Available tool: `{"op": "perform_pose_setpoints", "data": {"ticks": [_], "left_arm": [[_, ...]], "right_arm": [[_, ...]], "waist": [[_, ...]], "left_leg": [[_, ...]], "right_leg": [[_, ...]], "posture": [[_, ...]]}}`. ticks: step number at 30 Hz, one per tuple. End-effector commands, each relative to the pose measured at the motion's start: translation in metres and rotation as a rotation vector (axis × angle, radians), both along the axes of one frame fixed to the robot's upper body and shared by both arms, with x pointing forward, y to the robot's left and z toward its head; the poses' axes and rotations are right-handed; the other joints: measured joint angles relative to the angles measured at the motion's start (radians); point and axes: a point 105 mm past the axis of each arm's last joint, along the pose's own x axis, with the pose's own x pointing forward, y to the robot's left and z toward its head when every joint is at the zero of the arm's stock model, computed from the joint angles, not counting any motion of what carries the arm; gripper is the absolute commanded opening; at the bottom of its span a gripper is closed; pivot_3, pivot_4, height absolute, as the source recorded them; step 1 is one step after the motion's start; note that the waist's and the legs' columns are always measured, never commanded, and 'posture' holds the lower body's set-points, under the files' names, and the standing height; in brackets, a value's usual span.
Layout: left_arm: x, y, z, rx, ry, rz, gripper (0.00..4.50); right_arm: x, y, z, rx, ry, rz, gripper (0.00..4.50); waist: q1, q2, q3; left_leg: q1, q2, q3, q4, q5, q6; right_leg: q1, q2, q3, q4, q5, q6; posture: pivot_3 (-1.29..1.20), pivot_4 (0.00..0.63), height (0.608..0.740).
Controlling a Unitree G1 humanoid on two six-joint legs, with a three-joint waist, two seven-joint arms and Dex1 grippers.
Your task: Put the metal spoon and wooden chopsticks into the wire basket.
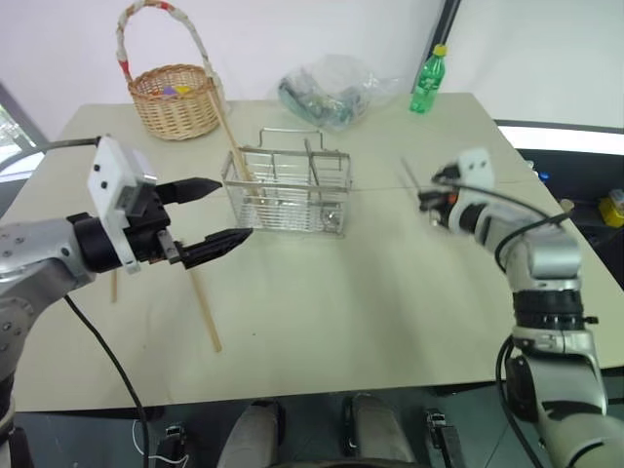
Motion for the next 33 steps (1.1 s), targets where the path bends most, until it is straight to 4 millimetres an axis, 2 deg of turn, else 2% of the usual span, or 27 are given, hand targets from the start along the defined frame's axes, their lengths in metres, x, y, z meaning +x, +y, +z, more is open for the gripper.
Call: {"op": "perform_pose_setpoints", "data": {"ticks": [1, 4, 6, 10, 14, 18, 21, 30, 31, 32, 33], "left_arm": [[0.002, 0.0, 0.01, 0.004, -0.052, 0.006, 4.5], [0.005, 0.0, 0.01, -0.001, -0.058, 0.009, 4.5], [0.006, 0.0, 0.011, -0.005, -0.063, 0.009, 4.5], [0.006, -0.001, 0.012, -0.015, -0.075, 0.015, 4.5], [0.004, 0.0, 0.013, -0.02, -0.084, 0.033, 4.5], [0.0, 0.003, 0.015, -0.025, -0.094, 0.059, 4.5], [-0.003, 0.006, 0.017, -0.029, -0.098, 0.079, 4.5], [-0.004, 0.008, 0.021, -0.033, -0.103, 0.099, 4.5], [-0.004, 0.008, 0.021, -0.034, -0.103, 0.1, 4.5], [-0.003, 0.009, 0.021, -0.033, -0.104, 0.1, 4.5], [-0.003, 0.009, 0.021, -0.032, -0.105, 0.101, 4.5]], "right_arm": [[-0.011, 0.035, 0.095, 0.154, -0.32, 0.126, 0.02], [-0.013, 0.073, 0.127, 0.286, -0.399, 0.21, 0.02], [-0.014, 0.099, 0.134, 0.344, -0.416, 0.265, 0.02], [-0.013, 0.148, 0.122, 0.387, -0.4, 0.351, 0.02], [-0.011, 0.18, 0.099, 0.406, -0.372, 0.396, 0.02], [-0.006, 0.191, 0.078, 0.399, -0.358, 0.405, 0.02], [0.001, 0.188, 0.063, 0.388, -0.352, 0.386, 0.02], [0.015, 0.176, 0.046, 0.425, -0.362, 0.341, 0.02], [0.016, 0.176, 0.044, 0.436, -0.349, 0.344, 0.73], [0.016, 0.176, 0.043, 0.439, -0.342, 0.345, 1.03], [0.016, 0.176, 0.042, 0.441, -0.339, 0.345, 1.52]], "waist": [[-0.002, 0.0, 0.0], [0.001, -0.002, -0.001], [0.001, -0.002, -0.001], [0.002, 0.0, 0.0], [0.001, 0.002, 0.001], [-0.001, 0.003, 0.002], [-0.002, 0.003, 0.002], [-0.002, 0.003, 0.002], [-0.003, 0.003, 0.002], [-0.002, 0.003, 0.002], [-0.002, 0.003, 0.002]], "left_leg": [[0.0, 0.0, 0.0, -0.001, 0.0, 0.0], [0.002, 0.001, 0.0, -0.003, 0.0, 0.0], [0.002, 0.001, -0.001, -0.003, 0.0, 0.0], [0.002, 0.0, -0.001, -0.002, 0.0, 0.0], [0.001, 0.0, -0.001, -0.002, 0.0, 0.0], [0.001, -0.001, -0.001, -0.002, 0.0, 0.0], [0.002, -0.001, -0.001, -0.002, 0.0, 0.0], [0.003, -0.001, -0.001, -0.003, 0.0, 0.0], [0.003, -0.001, -0.001, -0.003, 0.0, 0.0], [0.003, 0.0, -0.001, -0.003, 0.0, 0.0], [0.003, 0.0, -0.001, -0.003, 0.0, 0.0]], "right_leg": [[-0.001, 0.0, 0.0, 0.0, 0.0, 0.0], [-0.001, 0.001, -0.001, 0.002, 0.001, 0.001], [-0.001, 0.001, 0.0, 0.002, 0.001, 0.001], [-0.005, 0.0, 0.0, 0.002, 0.001, 0.001], [-0.006, 0.0, 0.001, 0.003, 0.001, 0.002], [-0.006, 0.0, 0.001, 0.003, 0.001, 0.002], [-0.006, 0.001, 0.001, 0.003, 0.001, 0.002], [-0.005, 0.001, 0.001, 0.004, 0.001, 0.002], [-0.005, 0.001, 0.001, 0.004, 0.001, 0.002], [-0.005, 0.001, 0.001, 0.004, 0.001, 0.002], [-0.005, 0.001, 0.001, 0.004, 0.001, 0.002]], "posture": [[0.0, 0.15, 0.674], [0.0, 0.15, 0.674], [0.0, 0.15, 0.674], [0.0, 0.15, 0.674], [0.0, 0.15, 0.674], [0.0, 0.15, 0.674], [0.0, 0.15, 0.674], [0.0, 0.15, 0.674], [0.0, 0.15, 0.674], [0.0, 0.15, 0.674], [0.0, 0.15, 0.674]]}}
